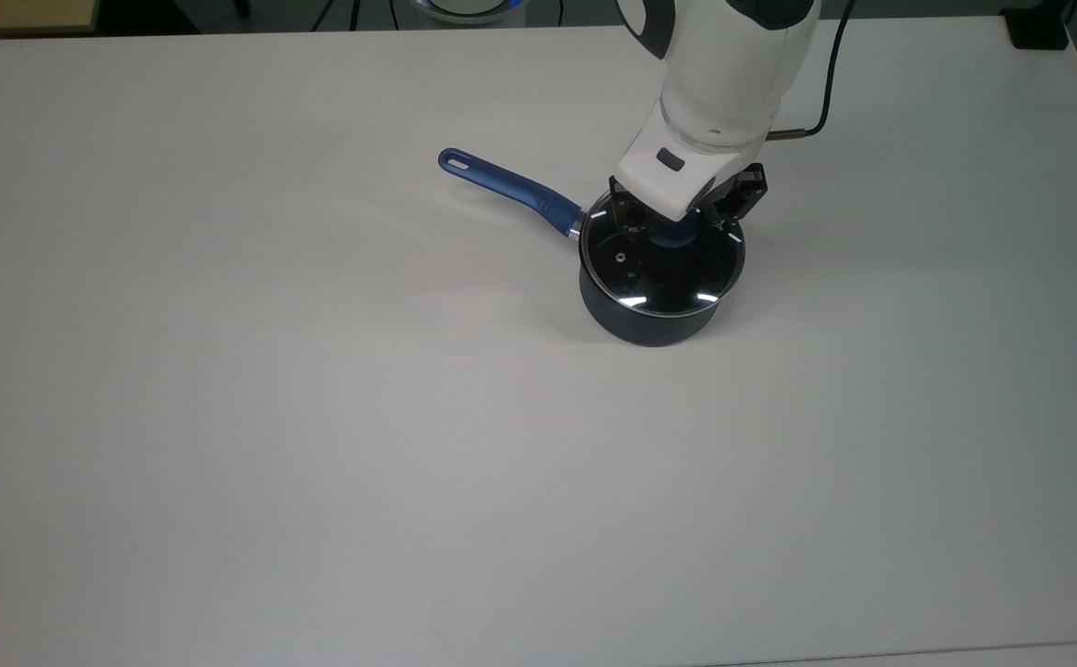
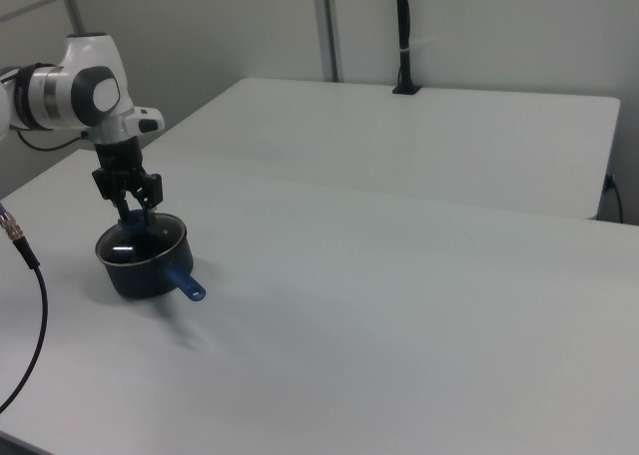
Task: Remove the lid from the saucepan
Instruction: 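Close the gripper on the blue knob of the glass lid, then lift the glass lid off the saucepan and carry it beside the pan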
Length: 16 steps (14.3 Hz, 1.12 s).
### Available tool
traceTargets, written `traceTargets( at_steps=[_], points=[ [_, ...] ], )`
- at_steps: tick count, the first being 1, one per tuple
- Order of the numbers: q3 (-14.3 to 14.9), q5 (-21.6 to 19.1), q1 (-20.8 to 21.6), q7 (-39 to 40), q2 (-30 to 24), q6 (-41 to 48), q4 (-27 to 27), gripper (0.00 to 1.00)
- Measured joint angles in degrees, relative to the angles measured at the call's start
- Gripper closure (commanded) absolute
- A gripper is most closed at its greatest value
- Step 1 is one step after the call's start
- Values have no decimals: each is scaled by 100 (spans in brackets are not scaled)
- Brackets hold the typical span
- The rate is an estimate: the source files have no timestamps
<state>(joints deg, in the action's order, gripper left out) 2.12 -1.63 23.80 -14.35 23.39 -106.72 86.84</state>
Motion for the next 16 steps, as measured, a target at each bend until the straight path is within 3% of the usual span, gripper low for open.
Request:
traceTargets(
  at_steps=[11, 16],
  points=[
    [18, 1, -129, 10, -342, 325, -103, 67],
    [100, 46, -757, 524, -661, 666, -106, 67]
  ],
)
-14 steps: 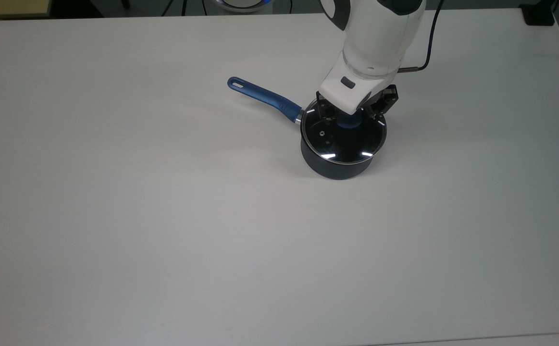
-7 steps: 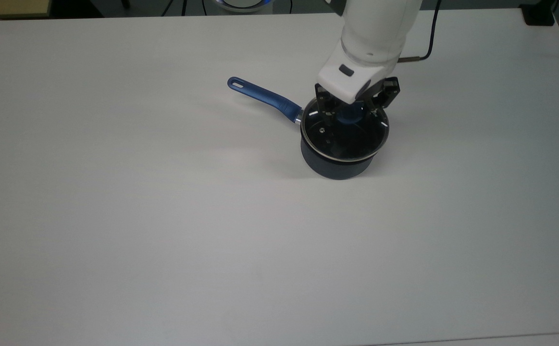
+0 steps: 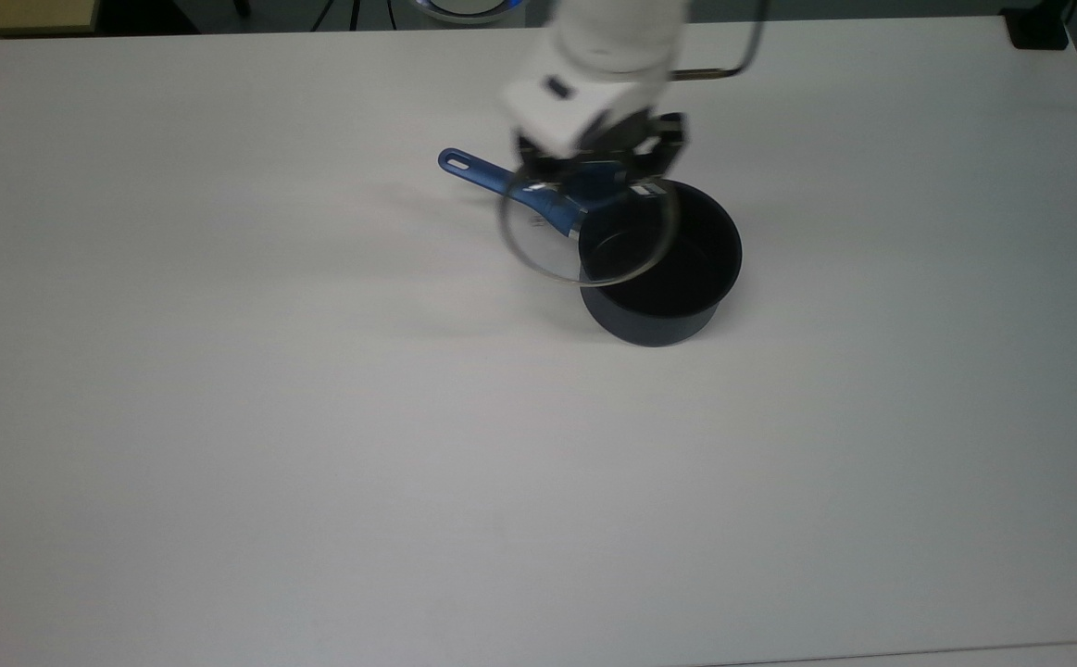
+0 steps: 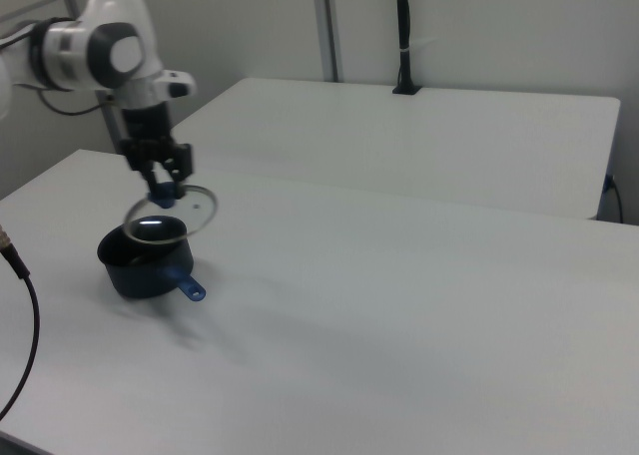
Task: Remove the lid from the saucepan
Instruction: 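Lift the glass lid off the saucepan and carry it beside the pan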
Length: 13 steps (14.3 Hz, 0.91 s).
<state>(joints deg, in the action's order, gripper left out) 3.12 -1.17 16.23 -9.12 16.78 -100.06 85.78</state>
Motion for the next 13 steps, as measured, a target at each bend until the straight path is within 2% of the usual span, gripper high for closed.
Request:
traceTargets(
  at_steps=[3, 8, 11, 13],
  points=[
    [268, 3, -597, 686, 14, 11, 44, 67],
    [334, 11, -1454, 1209, 343, -314, 138, 67],
    [332, 148, -1730, 1255, 766, -793, 173, 67],
    [320, 177, -1740, 1255, 950, -964, 176, 67]
  ],
)
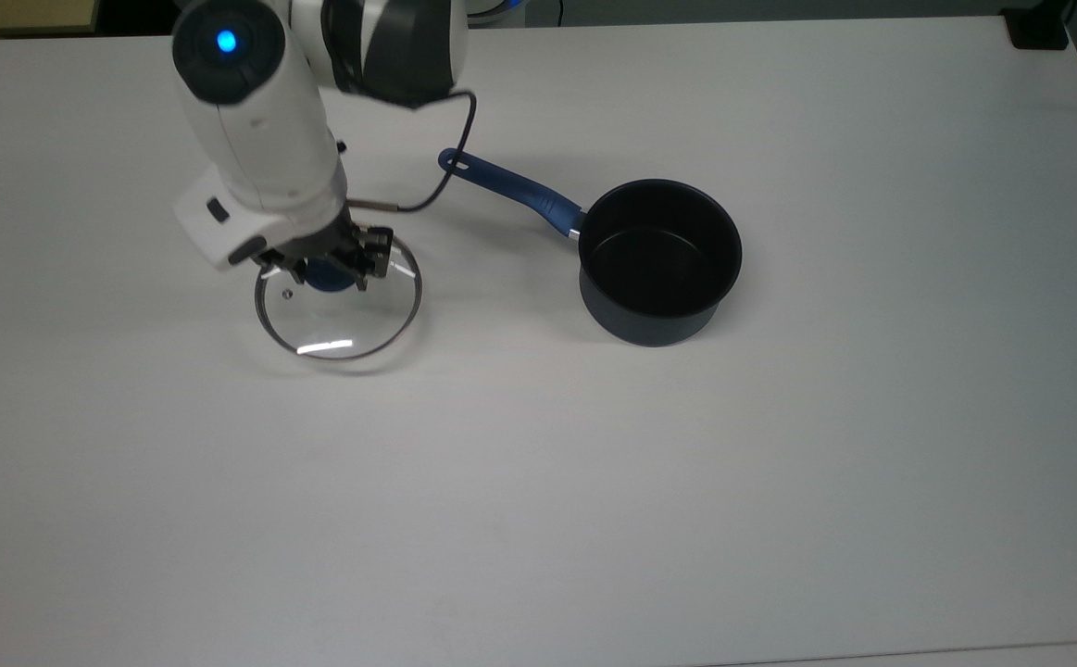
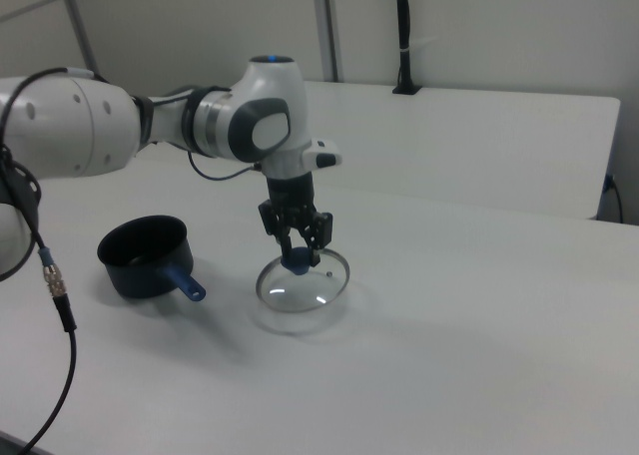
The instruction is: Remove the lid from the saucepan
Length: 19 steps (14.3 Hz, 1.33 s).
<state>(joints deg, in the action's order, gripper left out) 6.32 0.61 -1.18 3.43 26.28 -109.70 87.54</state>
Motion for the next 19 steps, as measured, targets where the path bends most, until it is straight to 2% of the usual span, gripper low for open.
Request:
traceTargets(
  at_steps=[7, 8, 11, 14, 18, 19],
  points=[
    [-52, 129, 45, 0, 316, -86, 17, 66],
    [-52, 137, 52, 0, 344, -86, 22, 62],
    [-53, 142, 53, 29, 342, -86, 23, 35],
    [-53, 146, 52, 52, 345, -86, 35, 17],
    [-52, 149, 52, 54, 348, -86, 49, 0],
    [-52, 148, 52, 54, 347, -86, 46, 0]
  ],
)
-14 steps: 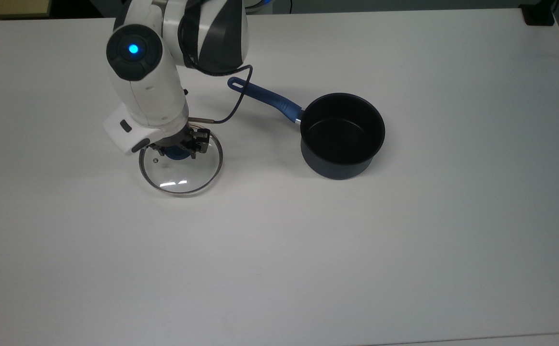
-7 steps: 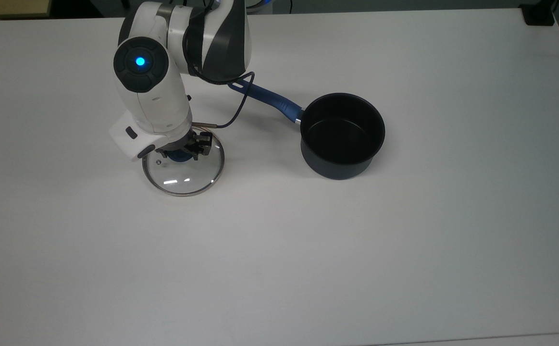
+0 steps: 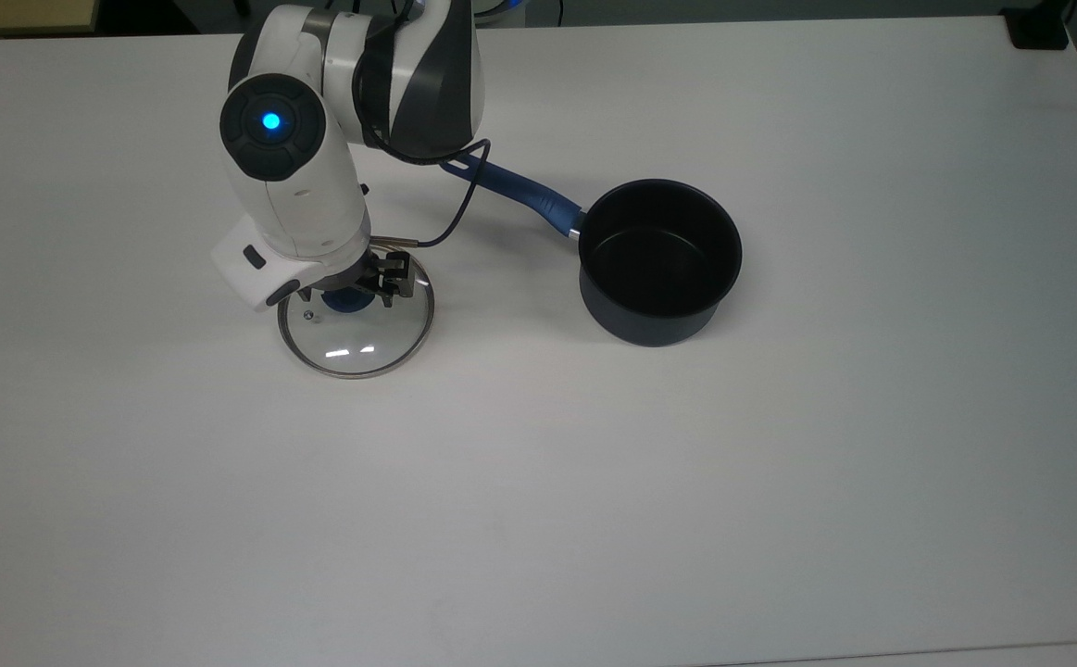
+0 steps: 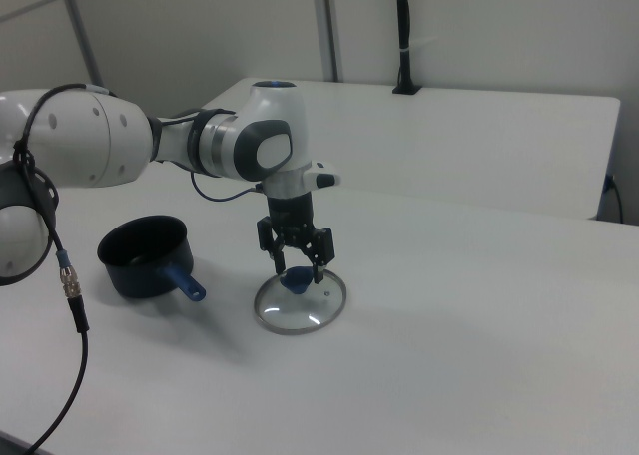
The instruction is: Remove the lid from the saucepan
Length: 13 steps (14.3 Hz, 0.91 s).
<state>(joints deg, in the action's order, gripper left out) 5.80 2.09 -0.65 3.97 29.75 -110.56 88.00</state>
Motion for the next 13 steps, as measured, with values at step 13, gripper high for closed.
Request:
traceTargets(
  at_steps=[13],
  points=[
    [-117, -1, 282, -242, -2184, 1951, 21, 0]
  ],
)
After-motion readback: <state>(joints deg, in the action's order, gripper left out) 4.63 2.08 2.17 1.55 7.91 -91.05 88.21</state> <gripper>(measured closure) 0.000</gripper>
